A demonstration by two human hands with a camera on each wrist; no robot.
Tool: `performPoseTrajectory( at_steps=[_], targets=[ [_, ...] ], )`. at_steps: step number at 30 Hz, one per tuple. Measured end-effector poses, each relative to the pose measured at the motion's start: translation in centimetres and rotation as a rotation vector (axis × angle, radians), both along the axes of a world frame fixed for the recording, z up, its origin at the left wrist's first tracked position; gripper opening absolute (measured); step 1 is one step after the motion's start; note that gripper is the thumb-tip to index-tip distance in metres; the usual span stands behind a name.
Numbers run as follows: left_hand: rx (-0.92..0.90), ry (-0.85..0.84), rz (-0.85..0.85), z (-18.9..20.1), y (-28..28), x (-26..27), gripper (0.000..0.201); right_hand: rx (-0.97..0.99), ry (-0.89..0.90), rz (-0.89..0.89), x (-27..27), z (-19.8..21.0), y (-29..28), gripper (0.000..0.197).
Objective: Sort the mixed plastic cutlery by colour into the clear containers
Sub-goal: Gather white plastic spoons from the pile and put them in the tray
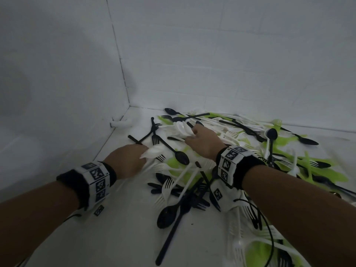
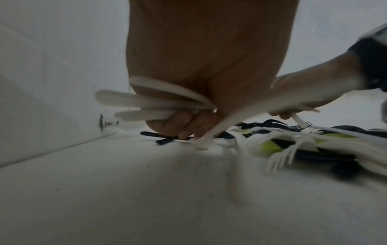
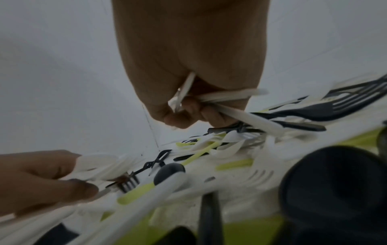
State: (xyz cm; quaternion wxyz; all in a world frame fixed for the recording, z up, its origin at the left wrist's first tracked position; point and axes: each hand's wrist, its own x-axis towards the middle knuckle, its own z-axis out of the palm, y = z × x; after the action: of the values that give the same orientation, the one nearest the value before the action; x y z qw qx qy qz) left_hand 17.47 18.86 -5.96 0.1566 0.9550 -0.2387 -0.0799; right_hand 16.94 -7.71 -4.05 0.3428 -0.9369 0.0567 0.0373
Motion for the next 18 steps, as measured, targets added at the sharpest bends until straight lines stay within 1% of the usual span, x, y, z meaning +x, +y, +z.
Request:
performPoseTrajectory(
  at_steps=[1, 3, 5, 7, 9, 10, 12, 13, 14, 17, 18],
  targets=[
    [0.013, -0.027, -0.017, 0.1, -0.2, -0.2, 0.011, -0.025, -0.005, -0.022, 0.1, -0.2, -0.3, 0.021],
    [0.005, -0.051, -0.052, 0.3, -0.6, -0.4, 0.018, -0.071, -0.011, -0.049, 0.3, -0.4, -0.7, 0.02],
    [-0.099, -0.035, -0.04, 0.8, -0.9, -0.6, 0.021, -0.081, 0.004, -0.082, 0.8, -0.8, -1.2, 0.018],
    [-0.241, -0.025, 0.045, 1.2, -0.8, -0.1, 0.025, -0.017, 0.026, -0.134, 1.2, -1.1, -1.6, 0.024],
    [-0.313, -0.02, 0.172, 2.1, -0.7, 1.0, 0.034, 0.037, 0.04, -0.141, 1.4, -1.4, -1.8, 0.027],
    [-0.342, -0.014, 0.238, 2.5, -0.5, 1.7, 0.036, 0.016, 0.043, -0.115, 1.4, -1.5, -1.7, 0.027],
    [-0.374, 0.004, 0.336, 3.3, 0.1, 3.0, 0.037, -0.098, 0.042, -0.042, 1.4, -1.6, -1.4, 0.026],
    [-0.35, 0.021, 0.36, 3.4, 0.6, 3.7, 0.037, -0.143, 0.04, -0.012, 1.4, -1.7, -1.2, 0.025],
    [-0.289, 0.055, 0.368, 3.5, 1.0, 4.2, 0.038, -0.161, 0.038, 0.012, 1.5, -1.7, -0.9, 0.025],
    [0.018, 0.273, 0.296, 3.5, 1.8, 4.5, 0.053, -0.167, 0.033, 0.082, 1.5, -1.4, -0.2, 0.033],
    [0.073, 0.348, 0.271, 3.5, 2.0, 4.3, 0.056, -0.163, 0.033, 0.115, 1.5, -1.4, 0.1, 0.035]
  ],
)
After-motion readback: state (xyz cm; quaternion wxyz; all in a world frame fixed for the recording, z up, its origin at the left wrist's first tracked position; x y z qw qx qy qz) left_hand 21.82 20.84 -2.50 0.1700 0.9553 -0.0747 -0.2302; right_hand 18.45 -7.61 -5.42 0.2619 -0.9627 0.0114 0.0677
